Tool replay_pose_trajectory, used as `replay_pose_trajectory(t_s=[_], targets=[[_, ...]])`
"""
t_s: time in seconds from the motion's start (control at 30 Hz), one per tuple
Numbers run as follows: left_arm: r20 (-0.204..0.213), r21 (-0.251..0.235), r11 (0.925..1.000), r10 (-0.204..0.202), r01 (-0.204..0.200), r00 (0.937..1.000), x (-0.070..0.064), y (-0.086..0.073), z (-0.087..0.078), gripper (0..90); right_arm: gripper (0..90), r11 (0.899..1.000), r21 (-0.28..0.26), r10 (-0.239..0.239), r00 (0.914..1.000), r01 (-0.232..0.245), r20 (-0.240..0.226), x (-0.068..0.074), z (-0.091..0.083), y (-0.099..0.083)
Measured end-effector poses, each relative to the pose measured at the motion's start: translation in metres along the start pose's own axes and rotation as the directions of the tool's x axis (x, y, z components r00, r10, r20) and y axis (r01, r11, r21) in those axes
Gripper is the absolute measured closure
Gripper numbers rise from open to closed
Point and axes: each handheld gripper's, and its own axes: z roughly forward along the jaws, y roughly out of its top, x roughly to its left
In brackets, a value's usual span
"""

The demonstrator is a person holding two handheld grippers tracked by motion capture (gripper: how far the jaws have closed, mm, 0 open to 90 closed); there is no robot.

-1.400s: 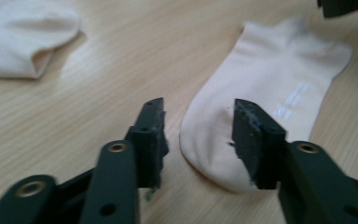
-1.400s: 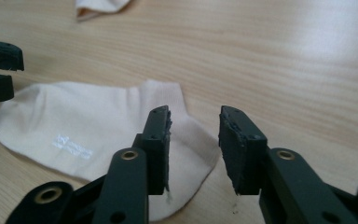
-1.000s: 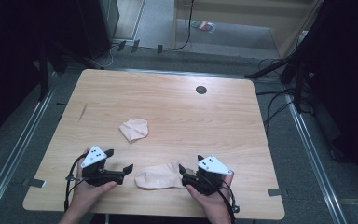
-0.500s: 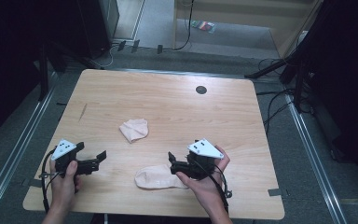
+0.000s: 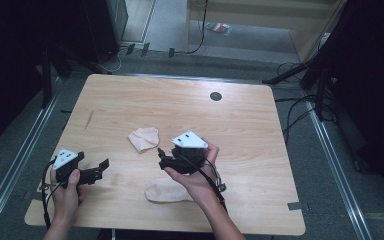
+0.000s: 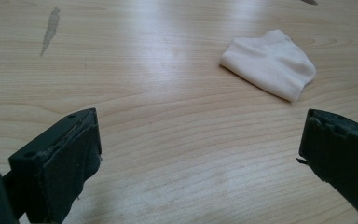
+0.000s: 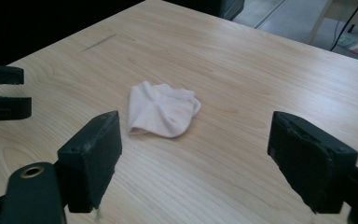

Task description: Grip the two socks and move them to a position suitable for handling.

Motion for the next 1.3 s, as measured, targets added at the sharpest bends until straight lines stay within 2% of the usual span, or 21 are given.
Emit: replay_pose_trajectory(t_s=[0.13,0.17,0.2,0.3,0.37,0.4,0.47,0.5,0.53,0.6,0.63,0.73,0.83,0.93,1.07,1.1,1.17,1.2,1.23,1.27,1.3], targets=[[0.0,0.009,0.9998,0.016,-0.016,0.9999,-0.002,0.0,0.002,0.0,24.1,0.999,0.031,-0.009,0.9999,0.01,-0.008,0.009,0.024,0.008],[0.004,0.01,0.9998,0.018,-0.018,0.9998,-0.002,-0.001,0.002,0.0,25.7,0.999,0.053,-0.009,0.9999,0.01,-0.012,0.011,0.036,0.011],[0.004,0.01,0.9998,0.018,-0.018,0.9998,-0.002,-0.001,0.002,0.0,25.7,0.999,0.053,-0.009,0.9999,0.01,-0.012,0.011,0.036,0.011],[0.01,0.007,0.9999,0.008,-0.008,0.9999,-0.001,-0.001,0.002,0.0,30.9,0.996,0.083,-0.024,0.9997,0.025,-0.004,0.011,0.058,0.016],[0.011,0.006,1.0,0.005,-0.005,0.9999,-0.001,-0.001,0.002,0.0,32.2,0.996,0.085,-0.026,0.9997,0.026,-0.002,0.011,0.061,0.017],[0.013,0.008,1.0,0.004,-0.004,0.9999,0.0,-0.001,0.002,0.0,33.6,0.994,0.103,-0.022,0.9998,0.022,-0.003,0.01,0.072,0.02],[0.015,0.01,0.9999,0.0,0.0,0.9999,-0.001,-0.001,0.002,0.0,34.8,0.994,0.11,-0.019,0.9998,0.019,-0.005,0.01,0.076,0.02],[0.016,0.011,0.9999,0.0,0.0,0.9999,-0.001,-0.001,0.003,0.0,36.9,0.991,0.129,-0.015,0.9997,0.017,-0.017,0.01,0.087,0.02],[0.018,0.012,0.9999,0.002,-0.002,0.9998,-0.001,-0.001,0.003,0.0,36.9,0.991,0.129,-0.015,0.9997,0.017,-0.017,0.01,0.087,0.02],[0.017,0.013,0.9999,0.007,-0.007,0.9998,-0.001,-0.001,0.003,0.0,41.6,0.988,0.154,-0.016,0.9991,0.022,-0.038,0.013,0.102,0.017],[0.017,0.013,0.9999,0.007,-0.007,0.9998,-0.001,-0.001,0.003,0.0,41.6,0.988,0.154,-0.016,0.9991,0.022,-0.038,0.013,0.102,0.017],[0.018,0.013,0.9999,0.006,-0.006,0.9998,-0.001,-0.001,0.003,0.0,45.0,0.984,0.178,-0.015,0.9996,0.019,-0.025,0.017,0.122,0.013],[0.025,0.014,0.9999,-0.001,0.0,0.9997,0.0,-0.001,0.003,0.0,44.9,0.979,0.202,0.013,0.9995,-0.007,-0.028,0.018,0.137,0.01],[0.022,0.014,0.9999,-0.001,0.0,0.9998,-0.001,-0.001,0.004,0.0,45.3,0.975,0.22,0.008,0.9995,-0.001,-0.032,0.021,0.146,0.008],[0.023,0.018,0.9998,0.003,-0.003,0.9997,-0.001,-0.001,0.004,0.0,49.2,0.965,0.259,-0.025,0.9992,0.032,-0.031,0.027,0.157,0.003],[0.025,0.02,0.9998,0.002,-0.003,0.9997,-0.001,-0.001,0.003,0.0,54.3,0.956,0.288,-0.052,0.9983,0.057,-0.026,0.03,0.163,-0.002],[0.026,0.02,0.9998,0.001,-0.001,0.9997,-0.001,-0.001,0.003,0.0,55.6,0.953,0.295,-0.061,0.9979,0.064,-0.021,0.03,0.164,-0.004],[0.027,0.018,0.9998,0.0,0.0,0.9996,-0.001,-0.001,0.003,0.0,59.8,0.956,0.284,-0.065,0.9977,0.067,-0.018,0.031,0.164,-0.005],[0.027,0.018,0.9998,-0.002,0.002,0.9996,-0.001,-0.001,0.003,0.0,69.6,0.956,0.285,-0.065,0.9978,0.066,-0.014,0.031,0.164,-0.005],[0.027,0.016,0.9999,-0.002,0.002,0.9996,-0.001,-0.001,0.004,0.0,80.6,0.952,0.293,-0.09,0.9957,0.093,-0.025,0.031,0.163,-0.004],[0.026,0.019,0.9998,0.0,0.0,0.9997,-0.001,-0.001,0.004,0.0,80.6,0.952,0.293,-0.09,0.9957,0.093,-0.025,0.031,0.163,-0.004]])
